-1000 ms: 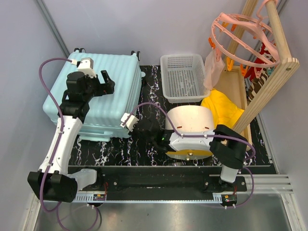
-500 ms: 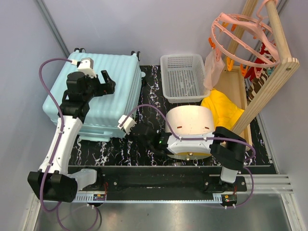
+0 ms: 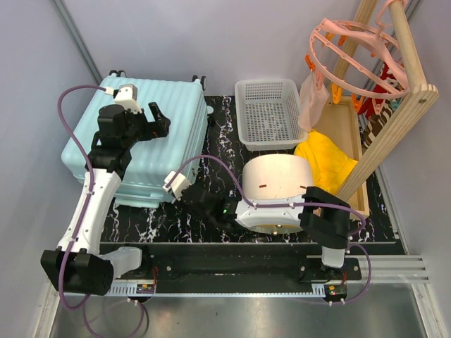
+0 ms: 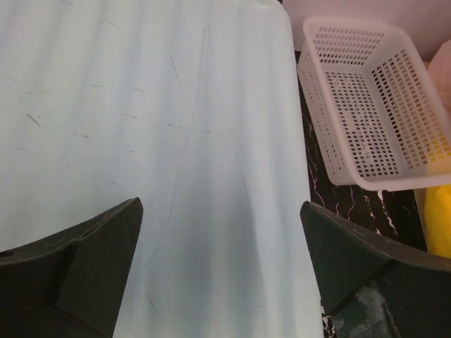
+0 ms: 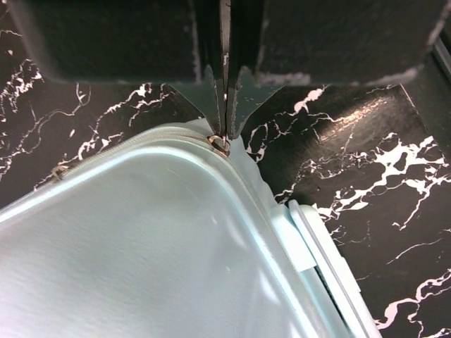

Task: Open, take out, and arrange the luggage
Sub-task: Unzip the luggage at the center of the board.

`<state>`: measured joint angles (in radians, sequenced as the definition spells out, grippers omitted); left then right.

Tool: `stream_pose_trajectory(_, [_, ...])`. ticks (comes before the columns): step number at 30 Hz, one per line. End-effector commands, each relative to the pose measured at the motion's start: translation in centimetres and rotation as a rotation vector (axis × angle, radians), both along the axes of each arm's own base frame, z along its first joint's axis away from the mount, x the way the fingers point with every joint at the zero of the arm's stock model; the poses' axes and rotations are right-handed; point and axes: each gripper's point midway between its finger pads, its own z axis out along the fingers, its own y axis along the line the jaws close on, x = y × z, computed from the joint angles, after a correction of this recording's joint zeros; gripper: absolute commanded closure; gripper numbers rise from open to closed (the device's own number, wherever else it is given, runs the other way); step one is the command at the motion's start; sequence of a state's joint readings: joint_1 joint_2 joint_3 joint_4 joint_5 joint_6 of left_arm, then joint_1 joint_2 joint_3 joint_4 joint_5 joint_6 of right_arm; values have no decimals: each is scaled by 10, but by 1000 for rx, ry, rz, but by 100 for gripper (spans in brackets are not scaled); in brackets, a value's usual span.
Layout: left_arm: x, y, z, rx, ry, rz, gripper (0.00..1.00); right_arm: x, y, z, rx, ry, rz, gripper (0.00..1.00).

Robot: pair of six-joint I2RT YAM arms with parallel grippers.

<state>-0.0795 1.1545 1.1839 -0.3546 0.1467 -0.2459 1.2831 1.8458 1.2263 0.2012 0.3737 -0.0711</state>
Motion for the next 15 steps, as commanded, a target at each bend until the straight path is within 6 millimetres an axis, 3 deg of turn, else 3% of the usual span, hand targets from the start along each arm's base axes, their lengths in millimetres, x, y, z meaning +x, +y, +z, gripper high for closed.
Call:
stream_pose_trajectory(1, [4,-6,12,-26,-50,-26,1,-39,47,32,142,46,131,100])
stream_pose_trajectory(8, [4,-6,14,-28,-57,-26,1,-49,68,40,171,59,168,100])
stream_pose_trajectory(15, [3,-4,16,-18,-64,-18,1,-51,87,31,149,66,200,100])
